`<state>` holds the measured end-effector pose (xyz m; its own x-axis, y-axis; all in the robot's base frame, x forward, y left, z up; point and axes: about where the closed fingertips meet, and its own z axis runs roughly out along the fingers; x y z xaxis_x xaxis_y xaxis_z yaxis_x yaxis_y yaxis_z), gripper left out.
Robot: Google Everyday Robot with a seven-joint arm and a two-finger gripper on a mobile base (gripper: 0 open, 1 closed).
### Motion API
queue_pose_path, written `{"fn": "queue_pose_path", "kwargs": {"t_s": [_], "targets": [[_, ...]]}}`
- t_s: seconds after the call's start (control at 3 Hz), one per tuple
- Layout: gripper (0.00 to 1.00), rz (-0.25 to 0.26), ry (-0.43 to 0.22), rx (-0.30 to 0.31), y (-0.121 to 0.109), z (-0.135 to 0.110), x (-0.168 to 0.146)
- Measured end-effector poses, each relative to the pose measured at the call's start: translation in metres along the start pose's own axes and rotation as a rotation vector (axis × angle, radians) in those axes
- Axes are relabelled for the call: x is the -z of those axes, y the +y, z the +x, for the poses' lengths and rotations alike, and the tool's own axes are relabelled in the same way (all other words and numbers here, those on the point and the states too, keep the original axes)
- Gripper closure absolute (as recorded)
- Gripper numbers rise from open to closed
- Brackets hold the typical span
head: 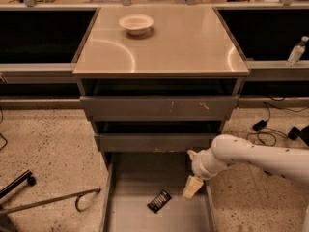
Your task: Pick rxbar chocolate from bottom drawer and place on counter
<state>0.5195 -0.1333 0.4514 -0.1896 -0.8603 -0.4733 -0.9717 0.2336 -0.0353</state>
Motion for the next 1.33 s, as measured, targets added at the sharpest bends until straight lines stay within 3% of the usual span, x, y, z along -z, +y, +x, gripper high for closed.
{"fn": "queue_pose_path", "kwargs": {"t_s": [0.67, 1.0, 1.33], "targets": [[0.0, -0.044, -0.07, 0.17, 0.01, 0.008, -0.103], [0.0, -0.083, -0.101, 0.18, 0.022, 0.018, -0.158], [0.0, -0.083, -0.101, 0.18, 0.022, 0.018, -0.158]]}}
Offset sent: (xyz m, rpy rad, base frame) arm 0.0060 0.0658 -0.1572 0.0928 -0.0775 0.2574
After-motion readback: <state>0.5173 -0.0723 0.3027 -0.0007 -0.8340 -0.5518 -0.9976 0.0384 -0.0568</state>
